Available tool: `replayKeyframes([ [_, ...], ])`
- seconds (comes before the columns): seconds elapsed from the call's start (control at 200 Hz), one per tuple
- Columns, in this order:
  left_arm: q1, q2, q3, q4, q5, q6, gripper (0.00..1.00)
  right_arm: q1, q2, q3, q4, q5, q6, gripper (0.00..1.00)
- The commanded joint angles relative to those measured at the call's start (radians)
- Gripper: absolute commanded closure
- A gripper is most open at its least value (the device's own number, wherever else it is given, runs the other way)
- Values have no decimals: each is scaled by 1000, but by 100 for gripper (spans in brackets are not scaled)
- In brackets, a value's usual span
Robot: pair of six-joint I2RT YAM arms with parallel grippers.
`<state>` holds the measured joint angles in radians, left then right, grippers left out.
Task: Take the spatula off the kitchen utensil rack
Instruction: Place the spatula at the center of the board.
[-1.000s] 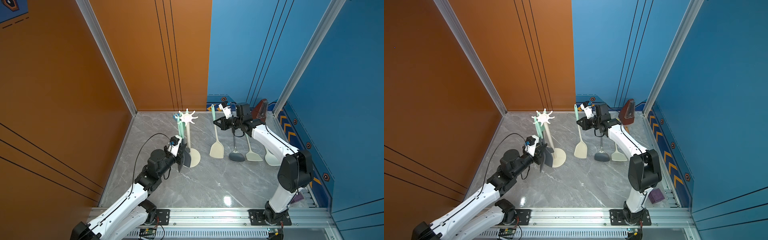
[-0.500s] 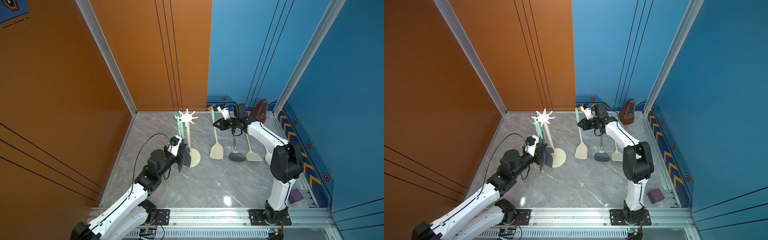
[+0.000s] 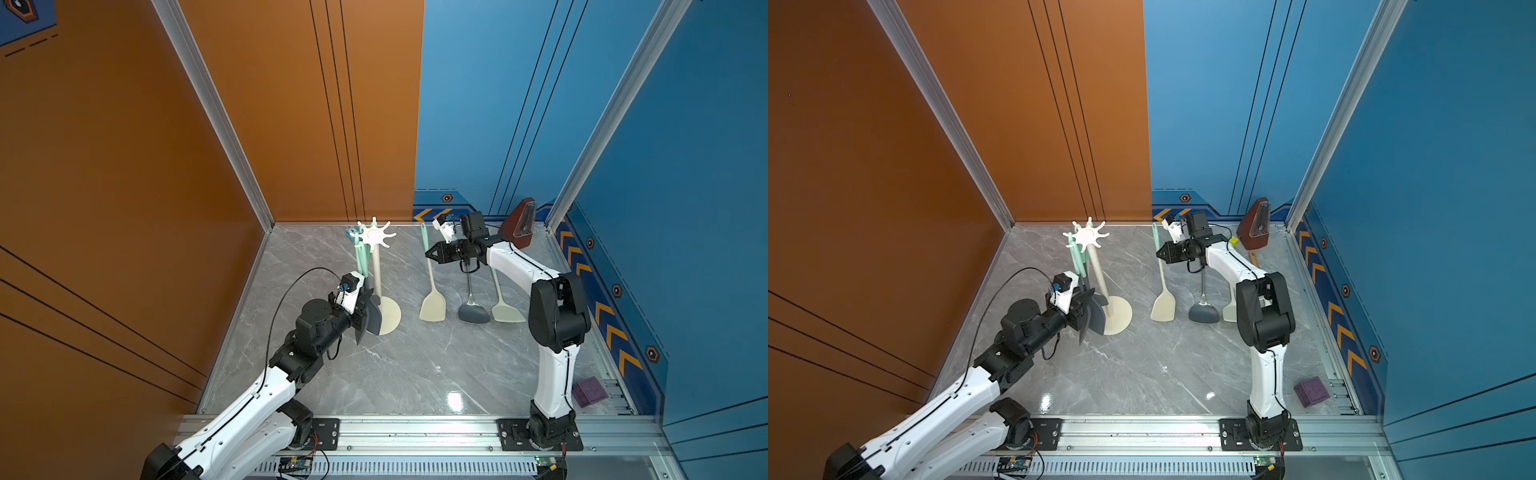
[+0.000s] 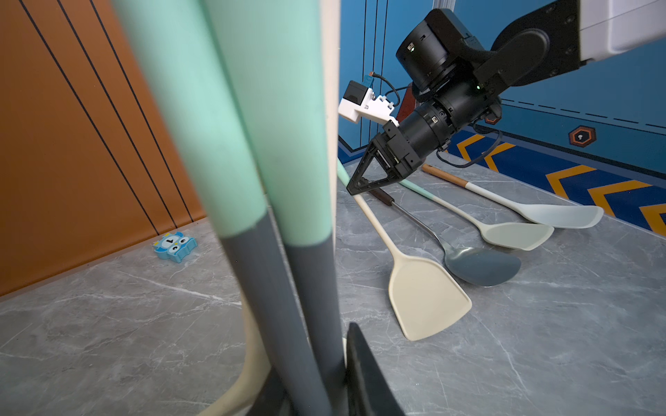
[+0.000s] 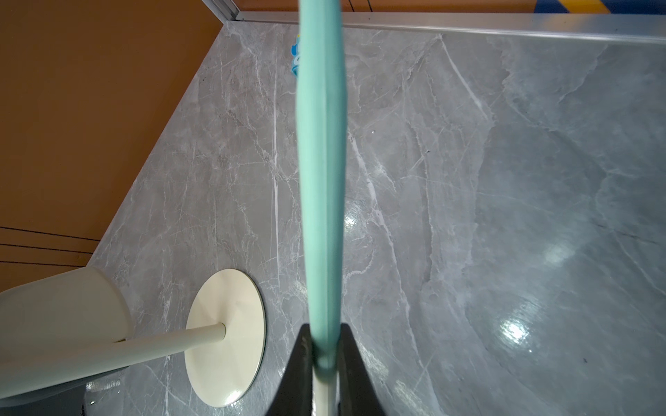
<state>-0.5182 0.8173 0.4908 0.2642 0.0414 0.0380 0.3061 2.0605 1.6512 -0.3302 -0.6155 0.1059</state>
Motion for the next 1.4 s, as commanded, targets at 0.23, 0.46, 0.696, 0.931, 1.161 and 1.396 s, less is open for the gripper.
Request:
replayKeyframes([
  [0.23, -2, 3, -11, -30, -23, 19, 76, -5, 87, 30, -6, 162, 34, 100],
  [0.46, -1, 3, -13, -29, -25, 21, 76, -5, 113, 23, -6, 238, 82, 100],
  [0.696, 0, -5, -19, -30, -28, 19, 76, -2, 119, -51, 23, 314, 171, 100],
  [0.931, 0, -9, -21, -30, -25, 18, 76, -2, 140, -68, 27, 338, 235, 100],
  [1.161, -2, -24, -27, -30, -27, 15, 76, -18, 170, -61, 12, 375, 303, 96],
  [1.396, -1, -20, -25, -31, -26, 14, 76, -18, 190, -57, -18, 401, 320, 92],
])
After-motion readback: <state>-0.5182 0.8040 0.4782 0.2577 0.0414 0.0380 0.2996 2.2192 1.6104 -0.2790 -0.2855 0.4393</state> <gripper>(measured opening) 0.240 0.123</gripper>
